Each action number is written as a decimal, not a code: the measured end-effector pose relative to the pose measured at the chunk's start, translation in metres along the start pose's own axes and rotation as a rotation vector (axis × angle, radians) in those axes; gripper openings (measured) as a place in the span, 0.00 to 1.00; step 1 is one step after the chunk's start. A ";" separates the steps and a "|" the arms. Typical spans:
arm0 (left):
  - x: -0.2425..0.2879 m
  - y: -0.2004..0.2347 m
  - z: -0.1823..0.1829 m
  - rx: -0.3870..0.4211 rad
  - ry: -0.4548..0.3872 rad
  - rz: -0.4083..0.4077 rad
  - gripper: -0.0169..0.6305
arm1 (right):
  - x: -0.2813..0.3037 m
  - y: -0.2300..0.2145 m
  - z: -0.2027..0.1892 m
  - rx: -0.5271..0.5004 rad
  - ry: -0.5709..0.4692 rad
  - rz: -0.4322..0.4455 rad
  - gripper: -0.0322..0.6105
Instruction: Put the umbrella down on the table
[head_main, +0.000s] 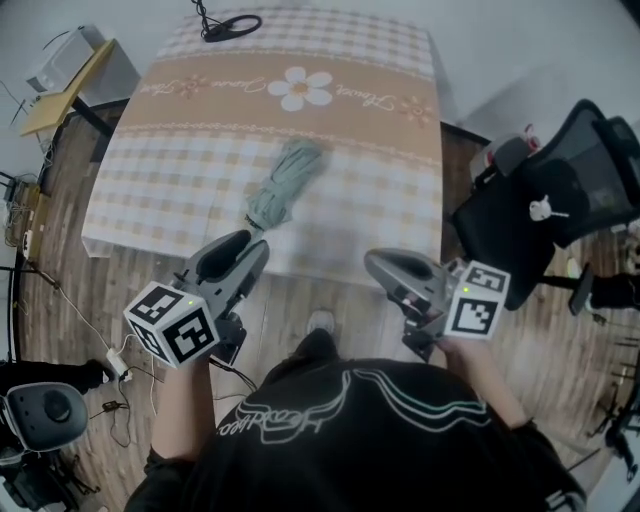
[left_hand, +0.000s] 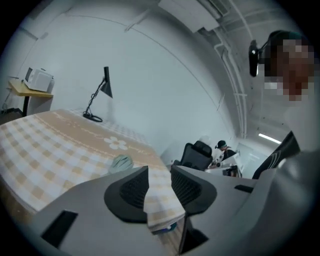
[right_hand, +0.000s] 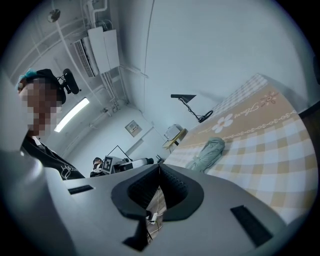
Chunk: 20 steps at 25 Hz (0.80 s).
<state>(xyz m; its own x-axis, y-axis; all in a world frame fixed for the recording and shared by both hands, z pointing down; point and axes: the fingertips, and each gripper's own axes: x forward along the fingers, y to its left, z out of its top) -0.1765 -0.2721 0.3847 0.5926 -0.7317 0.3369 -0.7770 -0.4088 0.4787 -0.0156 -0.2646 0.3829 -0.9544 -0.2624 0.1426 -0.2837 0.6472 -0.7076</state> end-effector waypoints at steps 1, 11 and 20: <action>-0.009 -0.013 0.005 -0.004 -0.034 -0.024 0.22 | -0.002 0.007 -0.002 -0.004 -0.003 0.013 0.07; -0.056 -0.135 -0.006 0.106 -0.141 -0.183 0.02 | -0.047 0.074 -0.013 -0.048 -0.058 0.131 0.07; -0.078 -0.207 -0.043 0.102 -0.144 -0.262 0.02 | -0.071 0.145 -0.052 -0.334 0.040 0.176 0.07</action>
<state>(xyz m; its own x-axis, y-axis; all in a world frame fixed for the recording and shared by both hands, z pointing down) -0.0533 -0.1072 0.2940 0.7449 -0.6610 0.0908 -0.6235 -0.6411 0.4475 0.0063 -0.1145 0.3059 -0.9922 -0.1027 0.0700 -0.1235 0.8792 -0.4602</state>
